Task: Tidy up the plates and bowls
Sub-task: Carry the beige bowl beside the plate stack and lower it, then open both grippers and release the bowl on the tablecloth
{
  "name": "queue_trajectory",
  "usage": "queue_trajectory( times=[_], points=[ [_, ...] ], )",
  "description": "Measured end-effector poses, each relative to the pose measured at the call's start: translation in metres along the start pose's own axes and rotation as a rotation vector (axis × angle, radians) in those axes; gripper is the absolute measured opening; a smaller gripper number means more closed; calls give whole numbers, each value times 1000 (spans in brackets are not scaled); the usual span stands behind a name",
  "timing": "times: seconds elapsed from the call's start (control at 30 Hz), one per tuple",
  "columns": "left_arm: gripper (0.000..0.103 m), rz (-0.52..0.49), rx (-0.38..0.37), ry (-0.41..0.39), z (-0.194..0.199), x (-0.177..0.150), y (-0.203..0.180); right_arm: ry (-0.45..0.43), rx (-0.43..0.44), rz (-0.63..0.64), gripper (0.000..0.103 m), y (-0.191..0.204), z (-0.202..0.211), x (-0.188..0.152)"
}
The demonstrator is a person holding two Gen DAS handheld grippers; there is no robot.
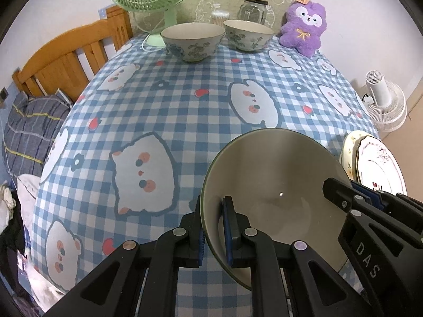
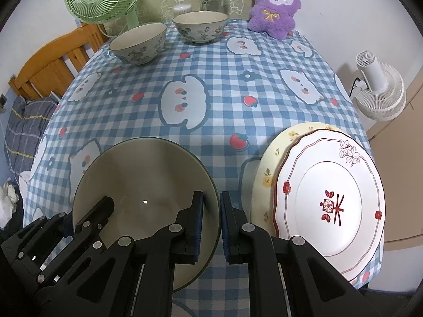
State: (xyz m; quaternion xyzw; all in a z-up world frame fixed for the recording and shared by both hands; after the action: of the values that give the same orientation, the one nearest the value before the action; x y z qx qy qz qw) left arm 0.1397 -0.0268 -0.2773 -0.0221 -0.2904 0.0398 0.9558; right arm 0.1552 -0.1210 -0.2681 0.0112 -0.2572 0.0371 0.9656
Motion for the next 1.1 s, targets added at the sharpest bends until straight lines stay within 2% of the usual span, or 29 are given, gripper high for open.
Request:
queue_trajectory(
  times=[0.2, 0.33, 0.37, 0.5, 0.57, 0.67, 0.93, 1.0, 1.07, 1.1],
  points=[
    [9, -3, 2, 1, -1, 0, -2, 7, -2, -11, 17, -1, -1, 0],
    [22, -1, 2, 11, -3, -1, -2, 31, -7, 4, 17, 1, -1, -1],
    [31, -9, 6, 11, -2, -2, -3, 30, -6, 11, 17, 1, -1, -1],
    [49, -35, 25, 8, 1, 0, -4, 37, 3, 4, 17, 1, 0, 0],
    [62, -35, 23, 9, 3, 2, -4, 34, 2, 3, 17, 0, 1, 2],
    [68, -38, 16, -1, 10, 7, -4, 23, 8, -4, 17, -1, 6, 7],
    [75, -40, 7, -23, 30, 26, -3, -30, 22, -7, 18, 0, 30, 25],
    [76, -35, 6, -33, 38, 31, -2, -43, 23, -11, 24, 0, 37, 30],
    [77, -30, 3, -42, 44, 37, 0, -66, 28, -19, 41, 0, 46, 35],
    [77, -30, 2, -50, 49, 40, 1, -77, 27, -21, 43, 1, 50, 37]
  ],
)
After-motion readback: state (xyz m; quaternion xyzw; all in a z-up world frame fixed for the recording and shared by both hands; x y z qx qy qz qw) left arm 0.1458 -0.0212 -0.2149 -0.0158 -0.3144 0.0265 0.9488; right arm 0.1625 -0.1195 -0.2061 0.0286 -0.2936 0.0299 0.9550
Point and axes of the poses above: each gripper's, at about its wrist camera, not at the fingertips, and z roughly against the way its jaws point, y to its left, x to its top, the point moved 9 cm from there along -z, roughly the way its jaws point, and after that the axes turned 6 degrees about -y, right-handed, at the moved point
